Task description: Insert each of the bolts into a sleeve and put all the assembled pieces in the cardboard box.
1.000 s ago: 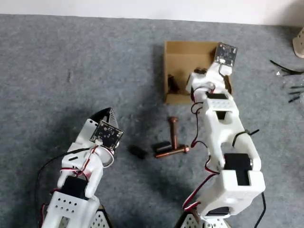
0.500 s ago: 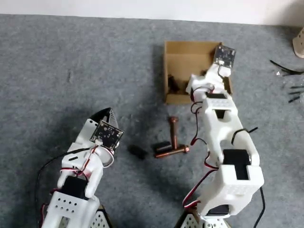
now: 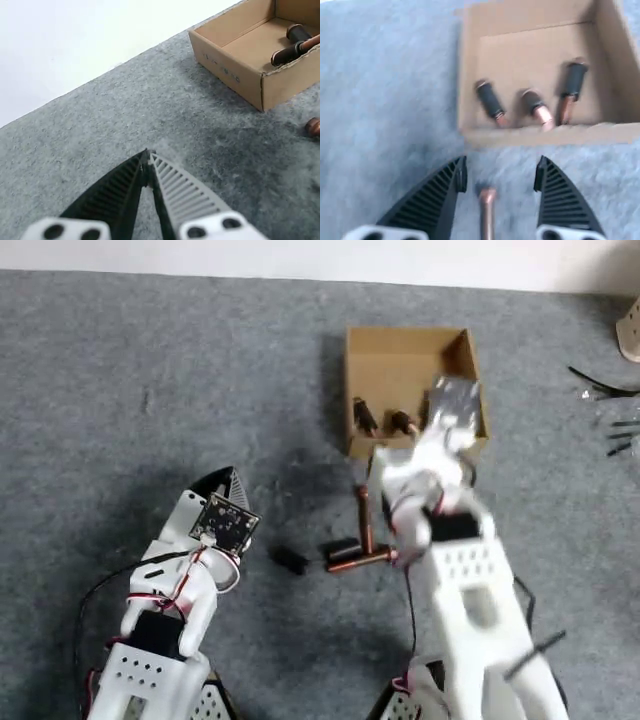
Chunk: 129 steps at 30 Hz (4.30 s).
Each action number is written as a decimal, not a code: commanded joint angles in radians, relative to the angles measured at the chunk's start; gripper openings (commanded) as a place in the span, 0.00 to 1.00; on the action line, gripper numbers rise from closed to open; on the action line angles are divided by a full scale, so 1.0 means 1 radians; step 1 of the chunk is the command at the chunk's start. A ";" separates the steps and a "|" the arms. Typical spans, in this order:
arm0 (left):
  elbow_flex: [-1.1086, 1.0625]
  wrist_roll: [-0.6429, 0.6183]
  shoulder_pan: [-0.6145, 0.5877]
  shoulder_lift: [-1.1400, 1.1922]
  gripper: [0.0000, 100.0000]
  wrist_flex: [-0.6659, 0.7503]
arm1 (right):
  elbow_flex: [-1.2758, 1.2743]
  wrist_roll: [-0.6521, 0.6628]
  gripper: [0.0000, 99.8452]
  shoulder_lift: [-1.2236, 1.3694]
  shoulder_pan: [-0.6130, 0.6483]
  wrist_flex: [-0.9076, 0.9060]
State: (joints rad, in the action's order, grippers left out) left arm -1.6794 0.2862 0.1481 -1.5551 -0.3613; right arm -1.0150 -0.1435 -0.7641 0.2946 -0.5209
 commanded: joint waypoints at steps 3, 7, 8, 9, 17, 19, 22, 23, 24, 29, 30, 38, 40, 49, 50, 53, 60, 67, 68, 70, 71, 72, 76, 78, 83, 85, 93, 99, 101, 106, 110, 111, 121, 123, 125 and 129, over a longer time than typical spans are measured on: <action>-0.019 0.000 0.004 -0.015 0.01 0.028 | -0.229 0.149 0.19 -0.216 0.150 -0.004; 0.002 -0.035 -0.064 -0.015 0.01 0.026 | -0.315 0.203 0.19 -0.232 0.200 -0.058; 0.004 -0.069 -0.079 -0.015 0.01 0.026 | -0.320 0.215 0.19 -0.231 0.209 -0.076; 0.004 -0.098 -0.096 -0.015 0.01 0.026 | -0.321 0.241 0.19 -0.232 0.220 -0.097; 0.004 -0.124 -0.110 -0.015 0.01 0.028 | -0.325 0.537 0.19 -0.232 0.288 -0.179; 0.004 -0.124 -0.110 -0.015 0.01 0.028 | -0.328 0.589 0.19 -0.231 0.288 -0.177; 0.004 -0.124 -0.110 -0.015 0.01 0.028 | -0.329 0.654 0.19 -0.231 0.286 -0.177; 0.004 -0.124 -0.110 -0.015 0.01 0.028 | -0.329 0.666 0.19 -0.231 0.285 -0.177; 0.004 -0.124 -0.110 -0.015 0.01 0.028 | -0.329 0.674 0.19 -0.231 0.285 -0.177; 0.004 -0.124 -0.108 -0.015 0.01 0.028 | -0.328 0.694 0.19 -0.229 0.285 -0.176; 0.004 -0.124 -0.108 -0.015 0.01 0.028 | -0.328 0.694 0.19 -0.229 0.285 -0.171; 0.002 -0.124 -0.108 -0.015 0.01 0.028 | -0.321 0.695 0.19 -0.076 0.257 -0.101; 0.002 -0.124 -0.108 -0.015 0.01 0.028 | -0.294 0.701 0.19 -0.005 0.259 -0.102; 0.002 -0.124 -0.108 -0.015 0.01 0.028 | -0.229 0.749 0.19 0.142 0.243 -0.076; 0.002 -0.124 -0.105 -0.015 0.01 0.028 | -0.229 0.744 0.19 0.147 0.232 -0.054; 0.002 -0.123 -0.082 -0.015 0.01 0.028 | -0.228 0.744 0.19 0.148 0.202 -0.012; 0.002 -0.123 -0.082 -0.015 0.01 0.028 | -0.202 0.749 0.19 0.160 0.196 0.039; 0.002 -0.123 -0.082 -0.015 0.01 0.028 | -0.185 0.749 0.19 0.160 0.196 0.044; 0.002 -0.123 -0.081 -0.015 0.01 0.028 | -0.173 0.749 0.19 0.160 0.196 0.042; 0.002 -0.123 -0.079 -0.015 0.01 0.028 | -0.160 0.750 0.19 0.162 0.196 0.042; 0.002 -0.123 -0.079 -0.015 0.01 0.028 | -0.162 0.750 0.19 0.162 0.196 0.042; 0.002 -0.123 -0.079 -0.015 0.01 0.028 | -0.160 0.750 0.19 0.162 0.196 0.042; 0.002 -0.123 -0.079 -0.015 0.01 0.028 | -0.154 0.752 0.19 0.194 0.196 0.044; 0.002 -0.123 -0.079 -0.015 0.01 0.028 | -0.150 0.769 0.19 0.260 0.194 0.045; 0.002 -0.123 -0.079 -0.015 0.01 0.028 | -0.076 0.786 0.19 0.403 0.183 0.053; 0.002 -0.123 -0.079 -0.015 0.01 0.028 | -0.068 0.786 0.19 0.407 0.179 0.053; 0.002 -0.123 -0.079 -0.015 0.01 0.028 | -0.070 0.793 0.19 0.410 0.170 0.053; 0.002 -0.123 -0.079 -0.015 0.01 0.028 | -0.065 0.793 0.19 0.403 0.176 -0.054; 0.002 -0.123 -0.079 -0.015 0.01 0.028 | -0.067 0.793 0.19 0.403 0.189 -0.073; 0.002 -0.123 -0.077 -0.015 0.01 0.028 | -0.068 0.801 0.19 0.407 0.219 -0.074; 0.002 -0.123 -0.077 -0.015 0.01 0.028 | -0.067 0.841 0.19 0.414 0.214 -0.070; 0.002 -0.123 -0.077 -0.015 0.01 0.028 | -0.067 0.841 0.19 0.414 0.214 -0.070; 0.002 -0.123 -0.077 -0.015 0.01 0.028 | -0.088 0.842 0.16 0.467 0.217 0.004; 0.002 -0.123 -0.077 -0.015 0.01 0.028 | -0.088 0.842 0.11 0.493 0.217 0.004; 0.002 -0.123 -0.077 -0.015 0.01 0.028 | -0.088 0.845 0.07 0.504 0.217 0.002; 0.002 -0.123 -0.077 -0.015 0.01 0.028 | -0.088 0.847 0.04 0.503 0.217 0.002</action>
State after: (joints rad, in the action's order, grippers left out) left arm -1.6794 0.1711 0.0560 -1.5551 -0.3613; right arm -1.0886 0.6897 -0.2931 0.4971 -0.5194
